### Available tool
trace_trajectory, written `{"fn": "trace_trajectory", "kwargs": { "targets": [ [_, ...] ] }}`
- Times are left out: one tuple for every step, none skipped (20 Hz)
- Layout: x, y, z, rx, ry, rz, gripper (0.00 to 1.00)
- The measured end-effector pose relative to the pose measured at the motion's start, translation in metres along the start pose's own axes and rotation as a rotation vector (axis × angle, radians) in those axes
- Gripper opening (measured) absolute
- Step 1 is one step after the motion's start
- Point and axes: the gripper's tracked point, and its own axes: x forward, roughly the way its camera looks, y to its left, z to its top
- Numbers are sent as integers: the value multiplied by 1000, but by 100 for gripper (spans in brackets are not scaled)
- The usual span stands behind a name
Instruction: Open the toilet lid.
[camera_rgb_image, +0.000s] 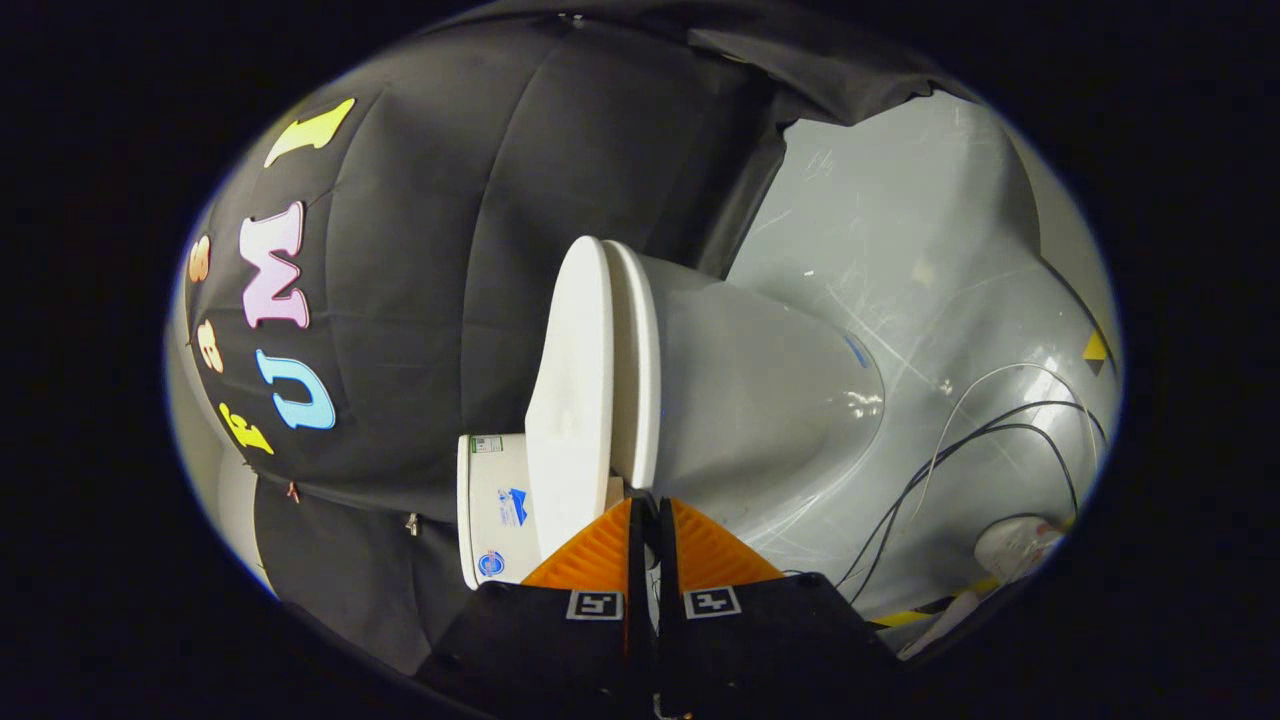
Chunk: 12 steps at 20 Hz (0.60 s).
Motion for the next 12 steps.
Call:
{"fn": "trace_trajectory", "kwargs": {
  "targets": [
    [20,0,-3,0,0,-9,5],
    [19,-2,-2,-15,-4,-7,5],
    [19,-2,-2,-38,1,-10,5],
    [18,0,-3,-50,0,-13,5],
    [18,1,-2,-52,-1,-17,5],
    [17,2,-3,-51,1,-18,5],
    [17,3,-3,-46,3,-25,5],
    [16,3,-4,-43,1,-34,5],
    [18,5,-2,-56,-6,-36,5],
    [15,8,-4,-71,-7,-37,5],
    [13,11,-3,-74,-10,-41,5],
    [10,15,-4,-72,-12,-46,5]
  ]
}}
